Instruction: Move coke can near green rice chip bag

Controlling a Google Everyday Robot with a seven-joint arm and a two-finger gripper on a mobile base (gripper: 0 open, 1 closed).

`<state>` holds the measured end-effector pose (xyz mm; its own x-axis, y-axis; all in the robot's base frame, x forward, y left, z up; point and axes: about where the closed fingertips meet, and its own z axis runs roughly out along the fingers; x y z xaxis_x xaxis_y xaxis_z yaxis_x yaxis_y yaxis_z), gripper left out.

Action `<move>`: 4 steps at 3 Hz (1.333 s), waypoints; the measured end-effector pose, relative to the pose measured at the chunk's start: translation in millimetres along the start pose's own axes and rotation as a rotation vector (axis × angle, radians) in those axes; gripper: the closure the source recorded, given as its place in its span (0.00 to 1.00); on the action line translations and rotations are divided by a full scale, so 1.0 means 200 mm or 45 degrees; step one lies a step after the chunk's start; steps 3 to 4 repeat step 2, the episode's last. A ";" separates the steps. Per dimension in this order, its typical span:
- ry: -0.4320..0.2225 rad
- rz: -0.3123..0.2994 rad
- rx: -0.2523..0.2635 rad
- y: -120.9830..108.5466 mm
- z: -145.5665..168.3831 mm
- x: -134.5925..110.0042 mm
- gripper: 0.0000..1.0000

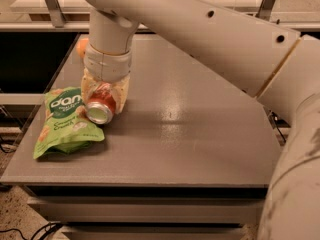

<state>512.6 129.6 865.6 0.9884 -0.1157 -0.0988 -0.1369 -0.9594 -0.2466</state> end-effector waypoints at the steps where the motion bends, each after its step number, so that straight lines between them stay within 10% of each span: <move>1: -0.024 0.006 0.025 0.01 0.02 0.02 0.00; 4: -0.028 0.004 0.028 0.00 0.02 0.02 0.00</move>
Offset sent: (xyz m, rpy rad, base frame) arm 0.0031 -0.0058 -0.0051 0.0175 0.0262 -0.0086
